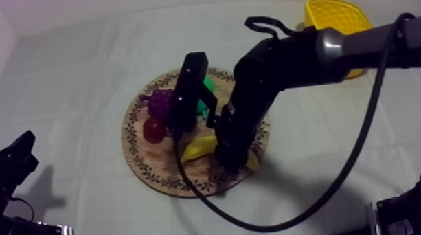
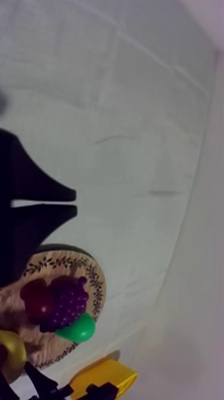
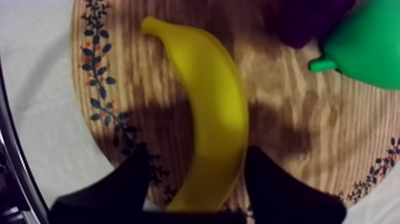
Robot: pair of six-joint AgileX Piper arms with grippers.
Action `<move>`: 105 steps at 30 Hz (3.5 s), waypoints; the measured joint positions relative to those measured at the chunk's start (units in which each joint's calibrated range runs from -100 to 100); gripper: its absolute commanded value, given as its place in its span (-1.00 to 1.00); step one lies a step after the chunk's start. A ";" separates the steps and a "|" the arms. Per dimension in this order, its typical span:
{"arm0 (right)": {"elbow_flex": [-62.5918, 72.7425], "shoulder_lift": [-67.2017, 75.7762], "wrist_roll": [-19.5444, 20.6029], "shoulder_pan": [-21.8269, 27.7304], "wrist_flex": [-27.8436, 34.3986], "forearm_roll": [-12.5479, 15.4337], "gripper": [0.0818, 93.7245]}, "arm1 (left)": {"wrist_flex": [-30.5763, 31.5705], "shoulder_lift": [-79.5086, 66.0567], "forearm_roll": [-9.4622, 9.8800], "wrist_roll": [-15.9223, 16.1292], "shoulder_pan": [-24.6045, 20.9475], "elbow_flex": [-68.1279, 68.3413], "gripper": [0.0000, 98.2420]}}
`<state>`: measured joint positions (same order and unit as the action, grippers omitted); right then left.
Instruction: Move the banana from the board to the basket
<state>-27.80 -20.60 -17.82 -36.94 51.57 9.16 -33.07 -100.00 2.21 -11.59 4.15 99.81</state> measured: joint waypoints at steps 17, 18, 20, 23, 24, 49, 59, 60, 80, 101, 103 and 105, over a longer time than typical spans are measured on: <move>2.33 0.00 -3.90 2.30 9.20 2.68 -0.59 | 0.00 0.00 0.00 0.00 0.00 0.00 -1.00; 3.25 0.68 -4.07 2.68 10.38 3.12 -0.59 | 0.00 0.00 0.00 0.00 0.00 0.00 -1.00; 5.18 1.98 -4.07 3.57 12.82 3.64 -0.59 | 0.00 0.00 0.00 0.00 0.00 0.00 -1.00; 8.95 4.27 -4.14 5.62 17.38 4.10 -0.59 | 0.00 0.00 0.00 0.00 0.00 0.00 -1.00; 10.50 5.16 -4.14 6.50 18.73 4.37 -0.59 | 0.00 0.00 0.00 0.00 0.00 0.00 -1.00; 35.74 4.12 -1.98 29.54 26.75 2.83 -0.59 | 0.00 0.00 0.00 0.00 0.00 0.00 -1.00; 37.31 0.42 -1.50 36.49 25.17 1.60 -0.59 | 0.00 0.00 0.00 0.00 0.00 0.00 -1.00; 37.01 0.27 -1.50 36.77 25.06 1.59 -0.59 | 0.00 0.00 0.00 0.00 0.00 0.00 -1.00; 32.22 -6.21 -1.73 40.48 19.24 0.42 -0.57 | 0.00 0.00 0.00 -0.03 0.00 0.00 -1.00; 26.17 -4.68 4.08 41.04 9.44 -1.64 -0.63 | 0.00 0.00 0.00 0.00 0.00 0.00 -1.00; 24.87 -2.99 4.60 41.37 8.17 -1.64 -0.81 | 0.00 0.00 0.00 0.00 0.00 0.00 -1.00; 23.38 -1.28 5.55 41.66 6.72 -1.69 -0.90 | 0.00 0.00 0.00 0.00 0.00 0.00 -1.00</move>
<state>-4.42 -21.88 -12.26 4.71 58.29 7.47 -33.07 -100.00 2.21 -11.59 4.15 99.81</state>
